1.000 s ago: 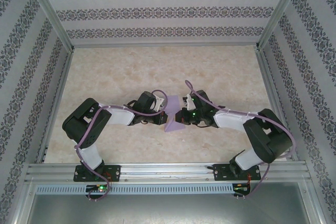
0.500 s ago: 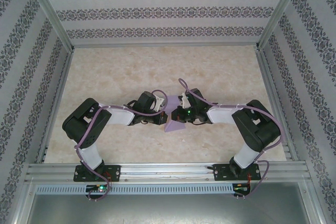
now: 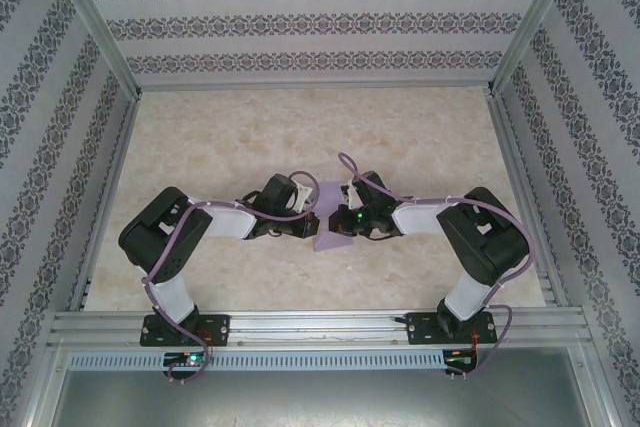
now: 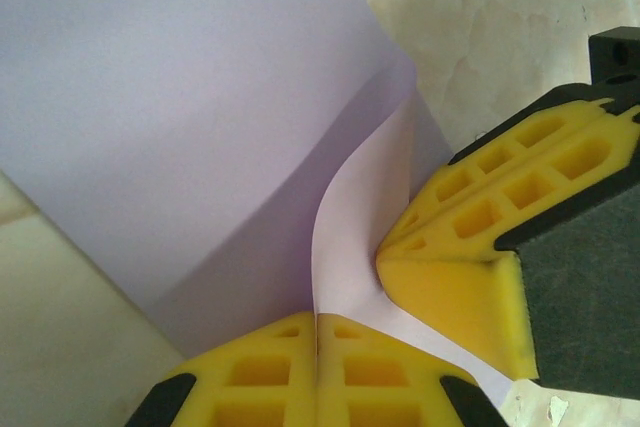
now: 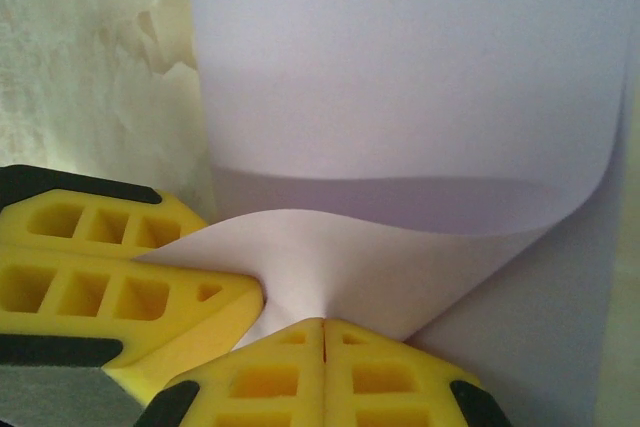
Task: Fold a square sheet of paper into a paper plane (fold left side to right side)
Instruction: Fold the triangle a second time at the center of the table.
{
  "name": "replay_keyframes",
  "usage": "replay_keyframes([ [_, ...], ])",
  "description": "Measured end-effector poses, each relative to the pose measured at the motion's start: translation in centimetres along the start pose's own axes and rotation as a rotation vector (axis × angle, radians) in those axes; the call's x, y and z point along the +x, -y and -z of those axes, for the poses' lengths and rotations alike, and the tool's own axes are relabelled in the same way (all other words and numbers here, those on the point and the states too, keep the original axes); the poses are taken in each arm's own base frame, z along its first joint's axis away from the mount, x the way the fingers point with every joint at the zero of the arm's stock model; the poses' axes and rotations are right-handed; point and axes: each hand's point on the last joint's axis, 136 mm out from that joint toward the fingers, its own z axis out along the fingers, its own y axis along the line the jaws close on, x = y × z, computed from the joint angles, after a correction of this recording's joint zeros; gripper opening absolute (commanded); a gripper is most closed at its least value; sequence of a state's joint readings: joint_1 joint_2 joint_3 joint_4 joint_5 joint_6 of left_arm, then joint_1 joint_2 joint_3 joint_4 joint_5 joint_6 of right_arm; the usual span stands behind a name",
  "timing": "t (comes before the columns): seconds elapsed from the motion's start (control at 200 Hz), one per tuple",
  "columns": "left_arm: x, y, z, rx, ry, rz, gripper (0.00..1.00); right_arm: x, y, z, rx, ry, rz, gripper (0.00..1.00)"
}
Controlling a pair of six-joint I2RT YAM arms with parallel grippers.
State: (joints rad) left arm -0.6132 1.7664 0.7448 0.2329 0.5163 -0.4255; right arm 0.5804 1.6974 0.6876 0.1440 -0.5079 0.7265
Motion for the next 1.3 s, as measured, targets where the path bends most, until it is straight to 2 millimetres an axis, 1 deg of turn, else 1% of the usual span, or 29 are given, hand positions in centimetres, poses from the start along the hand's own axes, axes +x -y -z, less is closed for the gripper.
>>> replay_keyframes([
  [0.275, -0.2, 0.0, 0.2, -0.009, 0.008, -0.001, 0.14, 0.0, 0.1, 0.0, 0.005, 0.0, -0.002, 0.0],
  [0.375, -0.5, -0.2, 0.9, -0.044, 0.021, 0.001, 0.19, 0.1, 0.2, -0.1, 0.004, 0.001, -0.002, 0.0],
  [0.445, -0.9, 0.0, 1.8, -0.061, 0.036, -0.003, 0.21, 0.1, 0.2, -0.1, 0.004, 0.003, -0.001, 0.0],
  [0.56, -2.0, 0.9, 3.8, -0.08, 0.076, -0.017, 0.21, 0.1, 0.2, -0.1, 0.001, 0.005, 0.0, 0.0],
  [0.665, -2.7, 2.0, 5.4, -0.072, 0.104, -0.029, 0.19, 0.0, 0.2, -0.1, 0.0, 0.006, -0.001, 0.0],
  [0.735, -2.7, 2.7, 6.2, -0.057, 0.106, -0.032, 0.17, 0.0, 0.2, -0.1, 0.0, 0.006, -0.001, 0.0],
  [0.824, -2.5, 3.6, 6.7, -0.02, 0.095, -0.025, 0.15, 0.0, 0.2, -0.1, 0.0, 0.006, -0.001, 0.0],
  [0.944, -1.7, 4.8, 6.5, 0.042, 0.06, 0.002, 0.13, 0.0, 0.2, -0.1, -0.001, 0.006, 0.0, 0.0],
  [1.064, -0.4, 5.8, 5.5, 0.098, -0.001, 0.037, 0.12, 0.0, 0.2, -0.1, -0.002, 0.007, 0.0, 0.0],
  [1.144, 0.5, 5.9, 4.4, 0.116, -0.042, 0.062, 0.11, 0.1, 0.2, -0.1, -0.002, 0.007, 0.001, 0.0],
  [1.299, 2.2, 5.3, 2.6, 0.123, -0.112, 0.11, 0.11, 0.1, 0.2, -0.1, -0.003, 0.007, 0.001, 0.0],
])
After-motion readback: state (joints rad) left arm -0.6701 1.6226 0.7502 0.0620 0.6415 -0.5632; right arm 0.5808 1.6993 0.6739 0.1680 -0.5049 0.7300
